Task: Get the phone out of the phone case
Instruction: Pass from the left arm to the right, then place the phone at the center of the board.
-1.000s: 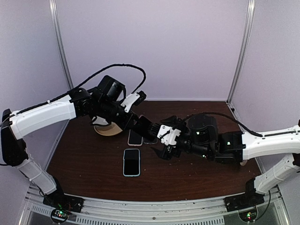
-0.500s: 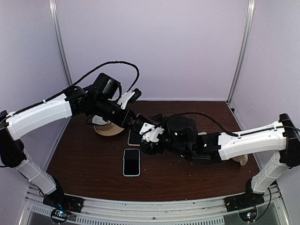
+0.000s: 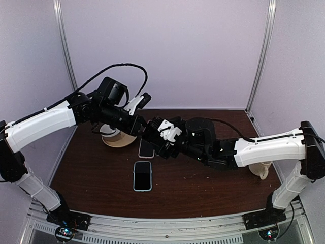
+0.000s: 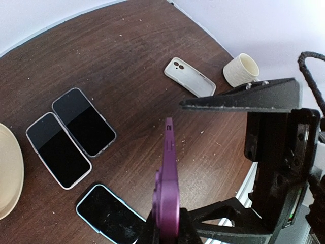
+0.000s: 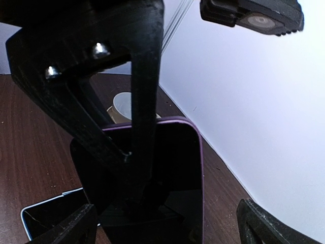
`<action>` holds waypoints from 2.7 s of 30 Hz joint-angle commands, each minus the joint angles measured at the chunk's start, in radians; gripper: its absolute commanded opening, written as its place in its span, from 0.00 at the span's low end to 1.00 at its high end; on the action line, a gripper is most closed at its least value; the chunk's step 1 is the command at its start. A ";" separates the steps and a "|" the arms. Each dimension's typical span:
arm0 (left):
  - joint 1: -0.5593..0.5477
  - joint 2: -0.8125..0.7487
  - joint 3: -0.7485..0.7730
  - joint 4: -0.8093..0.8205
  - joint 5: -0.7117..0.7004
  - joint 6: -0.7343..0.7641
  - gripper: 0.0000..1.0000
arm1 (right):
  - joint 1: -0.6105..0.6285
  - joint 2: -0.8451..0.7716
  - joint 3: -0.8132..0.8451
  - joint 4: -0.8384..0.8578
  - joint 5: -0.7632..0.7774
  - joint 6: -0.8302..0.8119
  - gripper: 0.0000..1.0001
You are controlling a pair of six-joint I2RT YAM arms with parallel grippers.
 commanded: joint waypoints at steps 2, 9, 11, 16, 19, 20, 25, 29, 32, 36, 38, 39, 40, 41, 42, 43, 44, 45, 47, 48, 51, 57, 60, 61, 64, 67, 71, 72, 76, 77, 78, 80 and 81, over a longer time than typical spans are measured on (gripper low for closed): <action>0.006 -0.047 0.007 0.096 0.054 -0.013 0.00 | -0.046 0.017 -0.012 0.023 -0.088 0.052 0.99; 0.009 -0.055 0.002 0.100 0.048 -0.013 0.00 | -0.054 0.039 -0.012 0.014 -0.161 0.068 1.00; 0.010 -0.054 0.001 0.101 0.048 -0.013 0.00 | -0.054 0.046 -0.013 0.009 -0.189 0.072 0.99; 0.015 -0.055 0.000 0.102 0.046 -0.013 0.00 | -0.053 0.059 -0.005 -0.011 -0.219 0.065 1.00; 0.015 -0.059 -0.002 0.102 0.047 -0.013 0.00 | -0.053 0.066 -0.004 -0.001 -0.183 0.053 0.97; 0.015 -0.059 -0.003 0.104 0.046 -0.014 0.00 | -0.053 0.068 -0.004 0.006 -0.170 0.048 0.96; 0.017 -0.062 -0.005 0.107 0.048 -0.015 0.00 | -0.053 0.075 -0.007 0.044 -0.117 0.020 0.85; 0.021 -0.064 -0.006 0.108 0.052 -0.015 0.00 | -0.052 0.078 -0.009 0.064 -0.105 0.001 0.74; 0.030 -0.064 -0.009 0.113 0.052 -0.015 0.00 | -0.051 0.072 -0.013 0.077 -0.106 -0.006 0.65; 0.047 -0.060 -0.014 0.117 0.051 -0.017 0.00 | -0.045 0.064 -0.032 0.117 -0.099 0.003 0.57; 0.054 -0.059 -0.016 0.117 0.042 -0.009 0.06 | -0.045 0.059 -0.038 0.127 -0.091 0.020 0.56; 0.057 -0.060 -0.018 0.117 0.033 -0.003 0.11 | -0.045 0.055 -0.040 0.126 -0.084 0.030 0.54; 0.060 -0.062 -0.020 0.117 0.024 0.003 0.16 | -0.045 0.050 -0.042 0.124 -0.074 0.042 0.53; 0.063 -0.063 -0.022 0.117 0.020 0.010 0.22 | -0.045 0.044 -0.048 0.122 -0.063 0.054 0.52; 0.065 -0.064 -0.023 0.116 0.012 0.015 0.26 | -0.046 0.036 -0.051 0.114 -0.055 0.062 0.51; 0.067 -0.066 -0.024 0.114 0.002 0.021 0.30 | -0.046 0.028 -0.057 0.108 -0.045 0.073 0.50; 0.069 -0.070 -0.026 0.114 -0.002 0.027 0.34 | -0.045 0.017 -0.063 0.099 -0.036 0.082 0.49; 0.070 -0.072 -0.026 0.114 -0.007 0.034 0.38 | -0.045 0.007 -0.071 0.091 -0.028 0.090 0.48; 0.075 -0.075 -0.029 0.114 -0.017 0.042 0.45 | -0.045 -0.019 -0.086 0.071 -0.011 0.107 0.47; 0.079 -0.077 -0.031 0.114 -0.020 0.045 0.48 | -0.046 -0.032 -0.093 0.059 -0.003 0.118 0.46; 0.089 -0.083 -0.034 0.114 -0.035 0.052 0.54 | -0.045 -0.073 -0.110 0.014 0.019 0.143 0.45; 0.092 -0.108 -0.048 0.114 -0.101 0.090 0.67 | -0.045 -0.159 -0.136 -0.089 0.077 0.225 0.42; 0.093 -0.124 -0.059 0.115 -0.146 0.133 0.73 | -0.045 -0.211 -0.152 -0.149 0.091 0.284 0.42; 0.093 -0.131 -0.063 0.118 -0.161 0.147 0.76 | -0.045 -0.226 -0.154 -0.176 0.096 0.305 0.42; 0.093 -0.149 -0.079 0.124 -0.213 0.186 0.90 | -0.045 -0.277 -0.150 -0.286 0.119 0.368 0.42; 0.094 -0.172 -0.091 0.125 -0.277 0.220 0.98 | -0.045 -0.341 -0.146 -0.415 0.157 0.457 0.41; 0.094 -0.196 -0.101 0.125 -0.376 0.257 0.98 | -0.049 -0.400 -0.111 -0.633 0.227 0.602 0.41; 0.095 -0.200 -0.103 0.124 -0.391 0.264 0.97 | -0.051 -0.404 -0.097 -0.700 0.237 0.639 0.41; 0.096 -0.199 -0.102 0.118 -0.435 0.281 0.98 | -0.065 -0.385 -0.026 -0.946 0.235 0.765 0.42; 0.095 -0.198 -0.102 0.117 -0.439 0.283 0.98 | -0.067 -0.372 -0.007 -1.001 0.234 0.786 0.42; 0.095 -0.196 -0.102 0.117 -0.441 0.284 0.97 | -0.076 -0.361 0.009 -1.063 0.224 0.805 0.42; 0.096 -0.195 -0.102 0.116 -0.442 0.286 0.97 | -0.103 -0.336 0.040 -1.138 0.188 0.833 0.42; 0.095 -0.194 -0.103 0.116 -0.443 0.286 0.98 | -0.134 -0.323 0.053 -1.162 0.153 0.844 0.42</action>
